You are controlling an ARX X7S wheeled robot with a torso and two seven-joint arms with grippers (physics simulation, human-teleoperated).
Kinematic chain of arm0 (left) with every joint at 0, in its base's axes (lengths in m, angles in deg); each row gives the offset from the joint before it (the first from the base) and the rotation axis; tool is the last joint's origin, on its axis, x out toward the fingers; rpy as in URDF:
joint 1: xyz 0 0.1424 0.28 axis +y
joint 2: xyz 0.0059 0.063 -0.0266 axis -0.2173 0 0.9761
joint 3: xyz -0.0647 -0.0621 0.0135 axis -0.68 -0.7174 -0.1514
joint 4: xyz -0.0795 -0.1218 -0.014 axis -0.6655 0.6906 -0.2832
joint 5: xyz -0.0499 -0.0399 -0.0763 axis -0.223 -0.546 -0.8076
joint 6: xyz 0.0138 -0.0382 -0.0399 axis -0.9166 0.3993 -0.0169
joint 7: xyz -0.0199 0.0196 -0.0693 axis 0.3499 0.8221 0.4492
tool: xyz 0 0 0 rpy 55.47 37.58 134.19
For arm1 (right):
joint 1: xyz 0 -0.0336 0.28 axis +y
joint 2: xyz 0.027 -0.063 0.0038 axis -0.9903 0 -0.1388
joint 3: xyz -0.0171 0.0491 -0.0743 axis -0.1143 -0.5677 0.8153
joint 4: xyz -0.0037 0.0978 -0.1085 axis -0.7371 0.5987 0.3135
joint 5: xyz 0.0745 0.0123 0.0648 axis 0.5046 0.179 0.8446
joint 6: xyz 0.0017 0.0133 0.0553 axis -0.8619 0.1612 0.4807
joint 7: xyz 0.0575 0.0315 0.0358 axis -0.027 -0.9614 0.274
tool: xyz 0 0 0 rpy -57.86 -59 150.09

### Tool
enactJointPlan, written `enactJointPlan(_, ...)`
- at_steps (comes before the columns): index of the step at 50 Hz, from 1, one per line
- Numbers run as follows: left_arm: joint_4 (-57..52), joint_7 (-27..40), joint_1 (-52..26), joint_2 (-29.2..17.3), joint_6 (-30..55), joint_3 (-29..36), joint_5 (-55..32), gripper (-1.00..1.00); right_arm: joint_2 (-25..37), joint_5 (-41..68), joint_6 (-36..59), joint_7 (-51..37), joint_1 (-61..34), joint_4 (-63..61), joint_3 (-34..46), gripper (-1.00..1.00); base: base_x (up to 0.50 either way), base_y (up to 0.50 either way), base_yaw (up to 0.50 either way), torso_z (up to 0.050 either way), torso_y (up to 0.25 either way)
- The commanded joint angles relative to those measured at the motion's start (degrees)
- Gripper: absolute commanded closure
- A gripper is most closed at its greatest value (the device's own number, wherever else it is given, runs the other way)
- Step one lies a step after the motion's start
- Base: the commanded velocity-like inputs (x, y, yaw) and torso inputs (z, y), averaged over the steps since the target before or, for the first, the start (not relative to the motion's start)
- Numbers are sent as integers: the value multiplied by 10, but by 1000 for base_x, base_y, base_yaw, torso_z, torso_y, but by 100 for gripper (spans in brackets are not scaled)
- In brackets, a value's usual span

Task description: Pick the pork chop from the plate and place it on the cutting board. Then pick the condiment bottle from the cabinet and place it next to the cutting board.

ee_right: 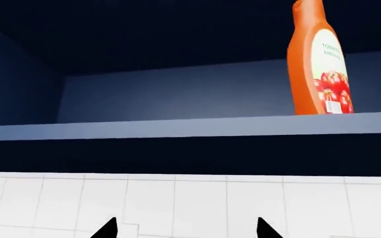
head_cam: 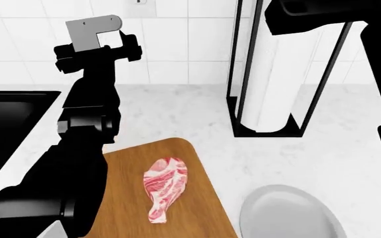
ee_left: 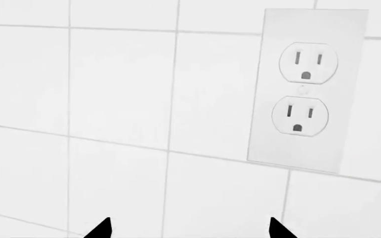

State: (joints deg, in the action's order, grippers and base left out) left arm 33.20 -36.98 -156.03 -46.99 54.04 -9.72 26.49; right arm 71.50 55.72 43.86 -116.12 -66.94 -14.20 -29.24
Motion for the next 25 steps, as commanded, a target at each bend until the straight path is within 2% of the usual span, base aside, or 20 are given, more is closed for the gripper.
enactJointPlan(1, 1, -2, 0, 0, 1, -1, -2, -100, 0, 12, -8, -1, -5, -9, -6, -100, 0, 0, 0, 0, 0)
enactJointPlan(9, 1, -2, 0, 0, 2, -4, 0, -100, 8, 62, 12, -73, -45, -8, 8, -100, 0, 0, 0, 0, 0)
enactJointPlan(17, 1, 0, 0, 0, 4, -3, 0, -100, 37, 207, 41, -290, -162, -24, 62, -100, 0, 0, 0, 0, 0)
enactJointPlan(22, 1, 2, 0, 0, 5, 0, 2, -100, 132, 217, -92, -308, -276, -48, 242, -100, 0, 0, 0, 0, 0)
enactJointPlan(25, 1, 3, 0, 0, 6, 1, 3, -100, 153, 224, -138, -308, -341, -57, 327, -100, 0, 0, 0, 0, 0)
